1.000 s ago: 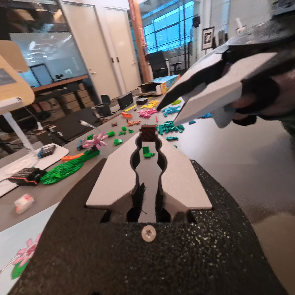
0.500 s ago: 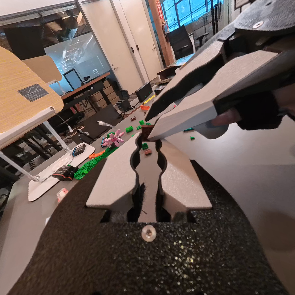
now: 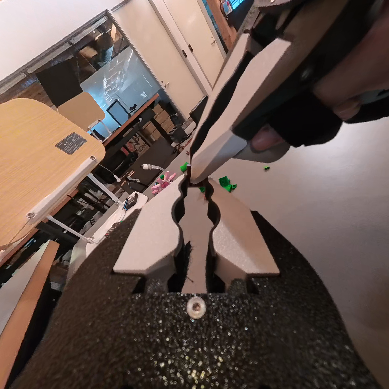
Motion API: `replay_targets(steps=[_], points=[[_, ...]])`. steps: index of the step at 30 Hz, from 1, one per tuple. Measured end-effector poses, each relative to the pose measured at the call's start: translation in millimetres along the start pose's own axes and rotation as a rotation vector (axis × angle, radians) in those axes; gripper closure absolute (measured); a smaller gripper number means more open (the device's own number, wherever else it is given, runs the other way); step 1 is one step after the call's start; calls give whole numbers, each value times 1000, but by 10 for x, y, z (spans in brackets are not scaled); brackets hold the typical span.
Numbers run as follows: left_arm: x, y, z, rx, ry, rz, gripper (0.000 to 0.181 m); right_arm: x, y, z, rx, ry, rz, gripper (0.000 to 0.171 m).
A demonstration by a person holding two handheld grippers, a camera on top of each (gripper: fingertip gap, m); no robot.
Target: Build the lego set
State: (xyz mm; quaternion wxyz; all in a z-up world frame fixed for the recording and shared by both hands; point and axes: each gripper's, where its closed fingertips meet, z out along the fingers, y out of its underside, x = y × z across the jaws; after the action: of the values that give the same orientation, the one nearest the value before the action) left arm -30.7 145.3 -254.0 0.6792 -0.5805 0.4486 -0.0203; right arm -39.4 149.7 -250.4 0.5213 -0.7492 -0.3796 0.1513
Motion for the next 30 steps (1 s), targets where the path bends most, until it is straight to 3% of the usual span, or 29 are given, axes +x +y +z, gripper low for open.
replay_targets(steps=[9,13,18,30], points=[[-28,-54,-30,14,-49,66,168,-26,-58,-39,42,-4,-50,159],[-109,-222,-112,122,-125,86,168,-62,-242,-180,223,-29,-70,158],[-201,-255,-142,143,-192,95,137,-12,-290,-322,339,-29,-52,158],[-89,-339,-153,182,-179,208,162,-83,-227,-291,318,-37,-77,158]])
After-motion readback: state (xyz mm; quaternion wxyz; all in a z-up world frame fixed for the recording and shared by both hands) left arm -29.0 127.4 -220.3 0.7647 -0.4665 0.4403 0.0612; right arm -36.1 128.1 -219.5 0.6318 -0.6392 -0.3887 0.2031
